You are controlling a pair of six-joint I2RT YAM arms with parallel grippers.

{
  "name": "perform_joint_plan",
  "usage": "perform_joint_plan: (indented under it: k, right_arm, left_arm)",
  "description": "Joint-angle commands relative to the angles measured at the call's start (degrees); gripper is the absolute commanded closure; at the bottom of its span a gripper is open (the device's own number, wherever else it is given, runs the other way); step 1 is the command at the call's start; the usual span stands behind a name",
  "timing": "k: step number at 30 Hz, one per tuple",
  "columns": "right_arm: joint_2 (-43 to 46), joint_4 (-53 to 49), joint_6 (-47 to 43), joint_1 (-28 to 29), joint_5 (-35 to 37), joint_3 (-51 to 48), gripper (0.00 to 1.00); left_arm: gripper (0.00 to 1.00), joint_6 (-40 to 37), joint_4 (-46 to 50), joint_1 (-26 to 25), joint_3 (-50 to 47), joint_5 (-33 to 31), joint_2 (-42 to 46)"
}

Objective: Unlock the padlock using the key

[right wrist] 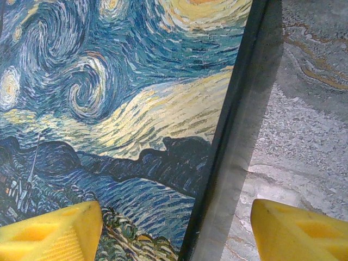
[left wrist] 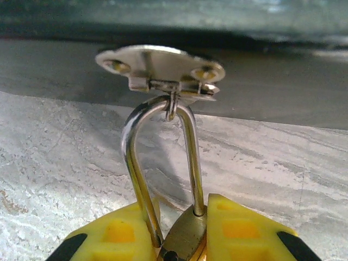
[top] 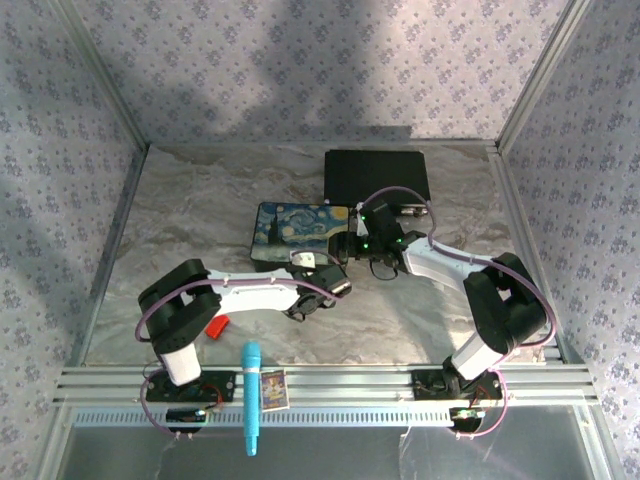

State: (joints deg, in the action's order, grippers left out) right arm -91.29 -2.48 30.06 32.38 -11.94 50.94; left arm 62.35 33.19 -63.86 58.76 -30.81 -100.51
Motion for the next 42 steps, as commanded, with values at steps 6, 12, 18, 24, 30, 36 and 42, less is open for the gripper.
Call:
perform_joint_plan:
  k: [6, 12, 18, 24, 30, 36, 42]
  right_arm:
    - [-4.78, -8.92, -0.53, 0.25, 3.59, -2.64, 0.27]
    - [-5.04, -9.12, -0.79, 0.21, 3.68, -2.56, 0.27]
    - [-5.04, -9.30, -0.88, -0.03, 3.97, -2.77, 0.27]
    - [-4.45, -9.65, -1.15, -0.38, 4.09, -3.06, 0.27]
    - [-4.77, -9.78, -1.25, -0.53, 3.78, -2.86, 0.27]
    - [-4.46, -10.00, -1.15, -0.43, 3.95, -3.07, 0.27]
    - [-4.68, -9.91, -1.25, -0.43, 4.11, -3.43, 0.27]
  left_arm:
    - [0.75, -6.71, -4.71, -1.97, -1.49, 5.36, -3.34]
    - [0.72, -6.71, -7.27, -2.05, -2.34, 6.12, -3.20]
    - [0.82, -6.01, -3.64, -2.59, -0.99, 3.97, -2.85]
    - [0.87, -4.44, 9.73, -1.74, 2.81, -0.23, -1.43]
    - [0.80, -5.27, 11.59, -0.39, 2.13, -1.07, -1.89]
    - [0.69, -6.16, 6.57, -2.01, 1.92, -0.29, -3.46]
    - [0.64, -6.60, 3.42, -3.38, 2.17, 1.68, -4.28]
